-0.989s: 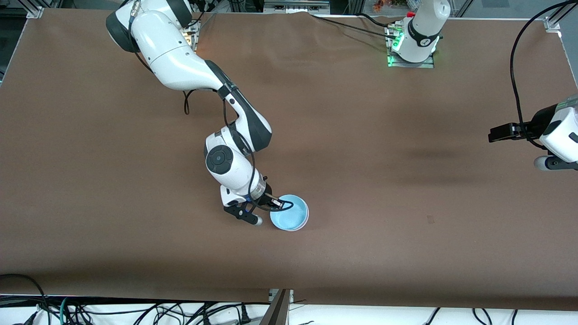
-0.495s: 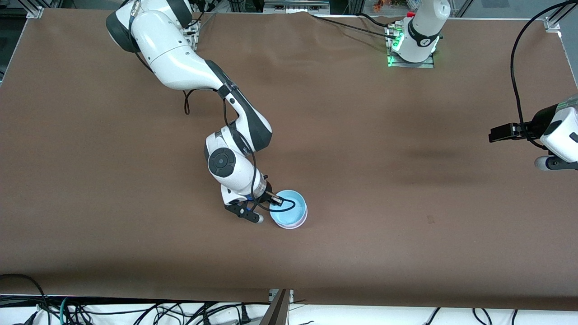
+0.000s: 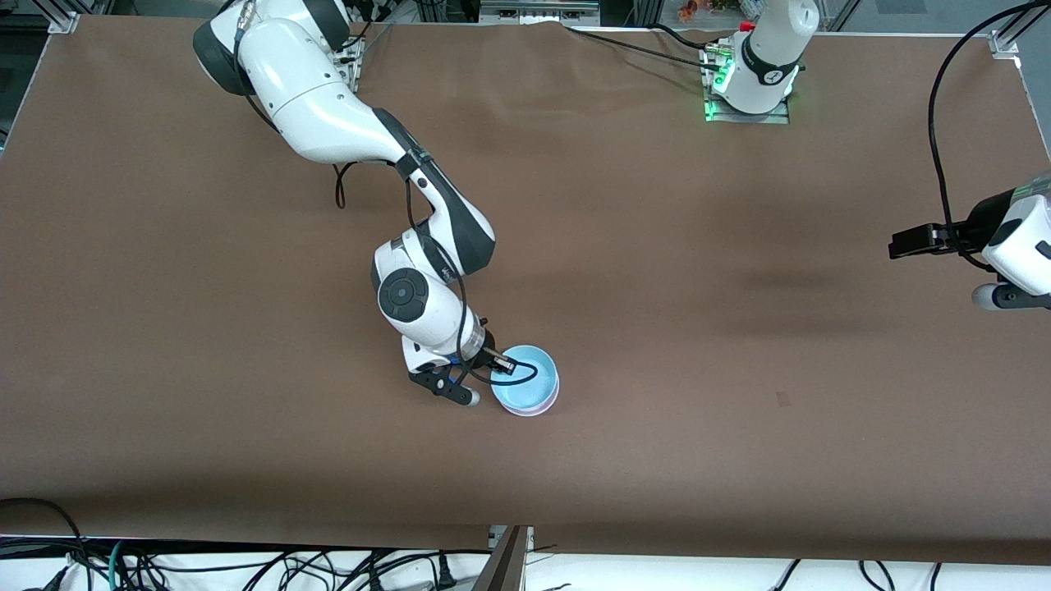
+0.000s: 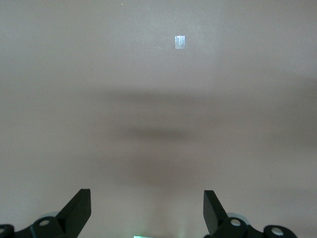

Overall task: Stack pink and blue bowls on white bowl
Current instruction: 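Open the right gripper to release the blue bowl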

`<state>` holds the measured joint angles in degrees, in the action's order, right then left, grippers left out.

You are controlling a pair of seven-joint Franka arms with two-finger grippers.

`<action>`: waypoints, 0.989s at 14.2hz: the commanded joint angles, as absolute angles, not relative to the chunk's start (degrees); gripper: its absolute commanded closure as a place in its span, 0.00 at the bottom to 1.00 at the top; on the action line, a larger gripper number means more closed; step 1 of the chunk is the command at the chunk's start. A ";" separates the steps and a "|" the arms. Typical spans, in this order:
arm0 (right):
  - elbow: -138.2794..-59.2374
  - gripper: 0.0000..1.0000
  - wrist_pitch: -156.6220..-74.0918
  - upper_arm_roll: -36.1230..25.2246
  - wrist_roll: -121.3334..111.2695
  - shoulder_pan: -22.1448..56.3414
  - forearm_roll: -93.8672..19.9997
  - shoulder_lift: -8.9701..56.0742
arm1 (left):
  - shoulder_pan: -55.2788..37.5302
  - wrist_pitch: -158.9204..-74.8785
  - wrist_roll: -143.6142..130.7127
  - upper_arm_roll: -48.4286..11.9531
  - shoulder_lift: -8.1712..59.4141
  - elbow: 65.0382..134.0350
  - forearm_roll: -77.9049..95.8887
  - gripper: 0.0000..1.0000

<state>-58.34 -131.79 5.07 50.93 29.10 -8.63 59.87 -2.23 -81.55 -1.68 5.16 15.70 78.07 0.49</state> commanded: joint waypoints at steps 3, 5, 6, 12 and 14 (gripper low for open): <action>-55.99 0.64 -131.75 5.54 50.45 29.00 -8.88 61.00 | -2.11 -81.21 -0.44 5.10 15.56 77.78 -0.09 0.00; -55.99 0.51 -131.75 5.54 50.54 29.00 -8.88 61.00 | -2.20 -81.21 -0.44 5.10 15.56 77.78 -0.09 0.00; -55.99 0.24 -131.75 5.54 50.71 29.09 -8.88 61.00 | -2.20 -81.21 -0.44 5.01 15.56 77.78 -0.09 0.00; -54.67 0.00 -131.92 5.45 50.54 29.09 -8.88 60.64 | -2.20 -81.21 -0.44 5.01 15.56 77.78 0.00 0.00; -54.58 0.00 -131.84 5.45 50.54 29.09 -8.88 60.64 | -2.29 -81.21 -0.44 5.01 15.56 77.78 0.00 0.00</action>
